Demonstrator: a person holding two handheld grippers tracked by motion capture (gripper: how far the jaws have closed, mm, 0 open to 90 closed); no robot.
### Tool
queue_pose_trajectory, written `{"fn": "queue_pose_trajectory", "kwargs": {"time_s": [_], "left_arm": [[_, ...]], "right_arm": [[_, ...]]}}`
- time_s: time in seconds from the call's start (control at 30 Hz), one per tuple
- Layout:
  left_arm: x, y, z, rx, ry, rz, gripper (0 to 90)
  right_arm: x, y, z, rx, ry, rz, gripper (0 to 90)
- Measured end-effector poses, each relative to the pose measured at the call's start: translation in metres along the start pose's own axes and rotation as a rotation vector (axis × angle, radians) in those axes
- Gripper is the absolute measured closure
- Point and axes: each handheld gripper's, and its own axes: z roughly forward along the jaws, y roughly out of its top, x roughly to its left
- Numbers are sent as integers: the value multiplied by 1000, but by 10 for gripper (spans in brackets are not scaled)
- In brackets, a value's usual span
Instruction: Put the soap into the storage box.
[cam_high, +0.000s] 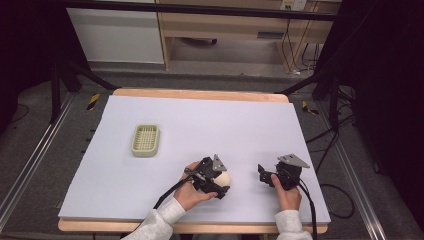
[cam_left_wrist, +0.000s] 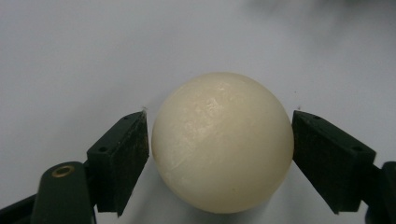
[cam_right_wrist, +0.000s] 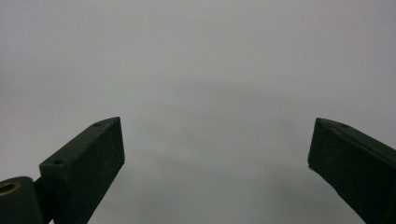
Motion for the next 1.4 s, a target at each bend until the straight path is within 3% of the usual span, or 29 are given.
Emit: {"fn": "queue_pose_trajectory", "kwargs": {"time_s": [0.97,1.17,1.4], "left_arm": [[0,3,6,36,-5,-2,236],[2,3,3,50,1,5,237],[3,4,-4,31,-3,1,237]], "right_arm": [[0,0,0,1,2,2,41],[0,0,0,1,2,2,41],[0,0,0,1,3,3,41]]}}
